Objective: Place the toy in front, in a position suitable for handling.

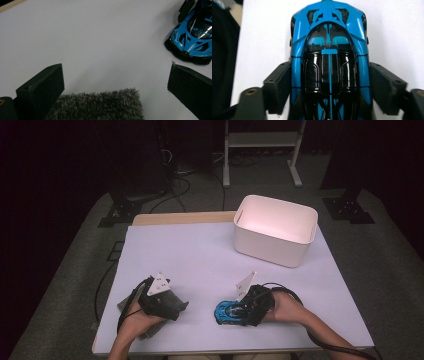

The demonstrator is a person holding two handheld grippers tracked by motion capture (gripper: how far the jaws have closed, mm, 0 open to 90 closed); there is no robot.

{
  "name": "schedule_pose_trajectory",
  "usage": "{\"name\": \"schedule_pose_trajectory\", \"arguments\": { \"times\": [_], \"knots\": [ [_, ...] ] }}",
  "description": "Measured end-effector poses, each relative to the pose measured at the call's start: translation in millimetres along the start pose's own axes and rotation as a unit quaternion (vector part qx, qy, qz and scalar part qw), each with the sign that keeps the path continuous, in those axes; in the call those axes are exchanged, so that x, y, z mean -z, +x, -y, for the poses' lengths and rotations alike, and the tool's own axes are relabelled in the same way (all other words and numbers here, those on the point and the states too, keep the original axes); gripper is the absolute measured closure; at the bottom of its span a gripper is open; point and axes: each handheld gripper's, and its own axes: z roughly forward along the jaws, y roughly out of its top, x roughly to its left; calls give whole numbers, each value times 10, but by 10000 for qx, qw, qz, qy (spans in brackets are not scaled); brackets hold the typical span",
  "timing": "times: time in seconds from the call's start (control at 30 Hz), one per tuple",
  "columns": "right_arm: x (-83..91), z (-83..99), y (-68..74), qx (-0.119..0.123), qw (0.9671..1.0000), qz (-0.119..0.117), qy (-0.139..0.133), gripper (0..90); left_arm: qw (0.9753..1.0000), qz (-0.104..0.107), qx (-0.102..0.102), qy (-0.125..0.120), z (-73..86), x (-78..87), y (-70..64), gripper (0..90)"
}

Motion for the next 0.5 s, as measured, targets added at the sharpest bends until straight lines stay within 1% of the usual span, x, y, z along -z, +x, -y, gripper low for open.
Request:
{"name": "schedule_pose_trajectory", "arguments": {
  "times": [0.03, 0.07, 0.1, 0.13, 0.17, 0.2, 0.23, 0.27, 0.33, 0.37, 0.4, 0.43, 0.47, 0.5],
  "knots": [
    [4, 7, -5, -78, 9999, -57, -61, 209, 10000, 28, -32, 34, 5, -6, -5, 3],
    [4, 7, -5, -78, 9999, -57, -61, 209, 10000, 28, -32, 34, 5, -6, -5, 3],
    [43, 20, -14, -151, 9996, -55, -226, 198, 10000, 32, -53, 35, 8, -10, -5, 3],
    [43, 20, -14, -151, 9996, -55, -226, 198, 10000, 38, -62, 47, 10, -11, -6, 3],
    [110, 35, -24, -214, 9987, -59, -449, 198, 9999, 59, -76, 75, 18, -12, 4, 3],
    [110, 35, -24, -214, 9987, -59, -449, 198, 9999, 59, -76, 75, 18, -12, 4, 18],
    [148, 45, -23, -265, 9983, -24, -525, 197, 9999, 82, -74, 65, 25, -11, 8, 18],
    [181, 56, -20, -276, 9980, 27, -564, 195, 9998, 109, -106, 92, 31, -9, 12, 59],
    [241, 100, -10, -284, 9976, 92, -625, 194, 9997, 138, -129, 168, 47, -16, 17, 58],
    [276, 148, 0, -335, 9973, 131, -640, 193, 9994, 193, -157, 240, 56, -18, 20, 80],
    [276, 148, 0, -335, 9973, 131, -640, 193, 9994, 193, -157, 240, 56, -18, 20, 99],
    [290, 171, 6, -377, 9970, 140, -655, 192, 9991, 245, -184, 304, 65, -18, 19, 99],
    [315, 211, 9, -440, 9964, 140, -717, 191, 9988, 275, -202, 343, 71, -23, 19, 119],
    [346, 278, 10, -543, 9947, 106, -871, 191, 9985, 294, -230, 406, 74, -25, 18, 125]
  ]
}}
